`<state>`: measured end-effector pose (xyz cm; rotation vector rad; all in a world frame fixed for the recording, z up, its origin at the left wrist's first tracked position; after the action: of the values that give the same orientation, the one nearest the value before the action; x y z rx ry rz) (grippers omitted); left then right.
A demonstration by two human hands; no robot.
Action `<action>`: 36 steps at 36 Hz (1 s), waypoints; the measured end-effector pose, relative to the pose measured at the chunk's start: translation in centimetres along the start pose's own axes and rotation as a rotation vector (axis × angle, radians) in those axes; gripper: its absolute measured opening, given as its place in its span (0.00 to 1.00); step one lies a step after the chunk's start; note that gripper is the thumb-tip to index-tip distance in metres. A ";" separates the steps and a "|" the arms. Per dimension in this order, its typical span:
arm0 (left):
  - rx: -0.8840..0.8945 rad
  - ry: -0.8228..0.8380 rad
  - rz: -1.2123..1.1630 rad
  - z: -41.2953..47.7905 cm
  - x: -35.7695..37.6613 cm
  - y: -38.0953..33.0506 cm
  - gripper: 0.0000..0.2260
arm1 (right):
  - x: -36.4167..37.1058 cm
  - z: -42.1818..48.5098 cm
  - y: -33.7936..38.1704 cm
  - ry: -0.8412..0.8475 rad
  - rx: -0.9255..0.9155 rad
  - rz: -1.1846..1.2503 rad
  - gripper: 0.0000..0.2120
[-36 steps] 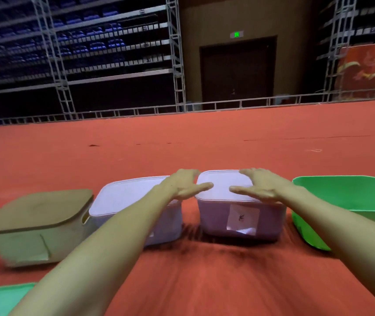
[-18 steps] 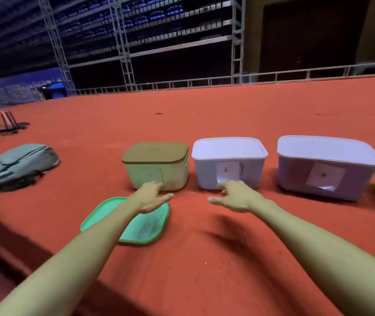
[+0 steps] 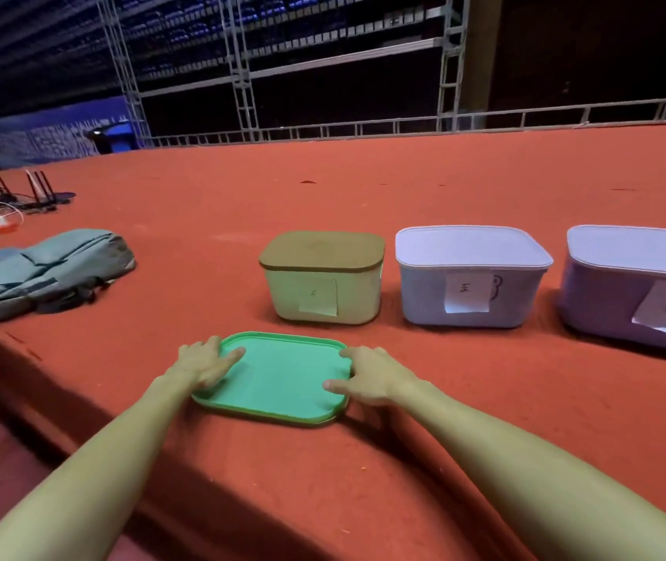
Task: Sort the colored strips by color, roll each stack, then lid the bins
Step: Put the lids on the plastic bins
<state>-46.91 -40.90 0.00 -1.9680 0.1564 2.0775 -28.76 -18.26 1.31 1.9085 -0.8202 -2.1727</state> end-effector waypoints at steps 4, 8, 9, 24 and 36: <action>-0.013 -0.015 -0.083 -0.4 0.1 -0.1 0.26 | 0.3 0.4 0.6 -0.031 -0.009 -0.022 0.35; -0.033 -0.038 -0.116 -0.9 -0.1 -0.4 0.26 | 0.7 0.7 0.9 -0.042 -0.002 -0.019 0.34; -0.051 -0.038 -0.105 -1.0 -0.2 -0.4 0.27 | 0.7 0.7 0.9 -0.053 0.010 -0.004 0.33; 0.017 -0.097 -0.315 -3.4 -5.1 -4.1 0.40 | -3.8 -0.4 0.3 -0.392 0.186 0.414 0.27; 0.073 -0.227 -0.999 -6.9 -10.3 -14.6 0.25 | -15.3 -4.9 -5.8 -0.622 0.233 0.541 0.28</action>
<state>-35.99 -30.05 11.34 -1.2994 -0.6497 1.5329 -19.78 -8.12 11.69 0.8737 -1.5264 -2.3648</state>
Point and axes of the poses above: each hand's wrist, its own z-axis towards the middle knuckle, its own x-axis out of the palm, y = z × x, the point moved 3 cm from there along z, towards the middle knuckle, and after that the axes turned 11 degrees about -y, right-handed, at the moved point
